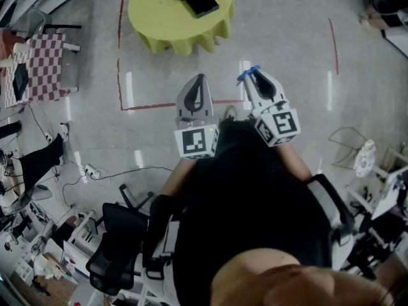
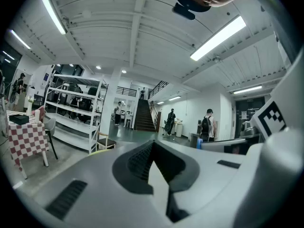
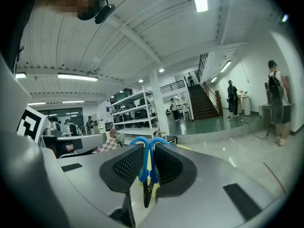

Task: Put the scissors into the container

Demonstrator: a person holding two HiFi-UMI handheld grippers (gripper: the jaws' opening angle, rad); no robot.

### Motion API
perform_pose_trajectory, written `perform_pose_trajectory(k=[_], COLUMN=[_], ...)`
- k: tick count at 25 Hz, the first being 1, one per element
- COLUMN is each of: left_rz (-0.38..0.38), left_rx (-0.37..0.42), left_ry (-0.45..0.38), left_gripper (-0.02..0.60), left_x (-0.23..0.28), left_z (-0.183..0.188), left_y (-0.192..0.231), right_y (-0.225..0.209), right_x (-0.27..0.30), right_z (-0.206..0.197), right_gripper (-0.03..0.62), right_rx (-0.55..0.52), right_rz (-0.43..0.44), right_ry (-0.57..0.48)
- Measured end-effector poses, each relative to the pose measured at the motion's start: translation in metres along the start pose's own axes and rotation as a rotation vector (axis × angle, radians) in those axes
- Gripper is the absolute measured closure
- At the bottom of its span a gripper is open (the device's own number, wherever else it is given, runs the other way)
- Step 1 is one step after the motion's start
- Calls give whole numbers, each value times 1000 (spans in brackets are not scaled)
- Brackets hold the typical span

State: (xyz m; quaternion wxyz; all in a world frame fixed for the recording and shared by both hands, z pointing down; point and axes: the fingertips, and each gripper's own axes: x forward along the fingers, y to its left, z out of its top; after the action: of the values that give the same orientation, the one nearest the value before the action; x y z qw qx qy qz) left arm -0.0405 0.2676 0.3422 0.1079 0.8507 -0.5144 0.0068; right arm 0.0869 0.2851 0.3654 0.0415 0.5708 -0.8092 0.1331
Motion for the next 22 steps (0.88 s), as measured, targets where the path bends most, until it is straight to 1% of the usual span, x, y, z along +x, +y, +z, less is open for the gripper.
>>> perform_pose_trajectory(k=[12, 17, 22], left_rz=[-3, -16, -28], left_rx=[-11, -13, 0], left_ry=[-3, 1, -2], left_gripper=[583, 583, 583], left_x=[-7, -12, -17], left_z=[-2, -3, 1], left_y=[5, 6, 15], right_y=[10, 15, 25], right_x=[-1, -6, -3], right_z=[-3, -1, 3], right_gripper=[523, 522, 522], right_rx=[1, 19, 24], right_rz=[5, -2, -15], right_ry=[-3, -23, -40])
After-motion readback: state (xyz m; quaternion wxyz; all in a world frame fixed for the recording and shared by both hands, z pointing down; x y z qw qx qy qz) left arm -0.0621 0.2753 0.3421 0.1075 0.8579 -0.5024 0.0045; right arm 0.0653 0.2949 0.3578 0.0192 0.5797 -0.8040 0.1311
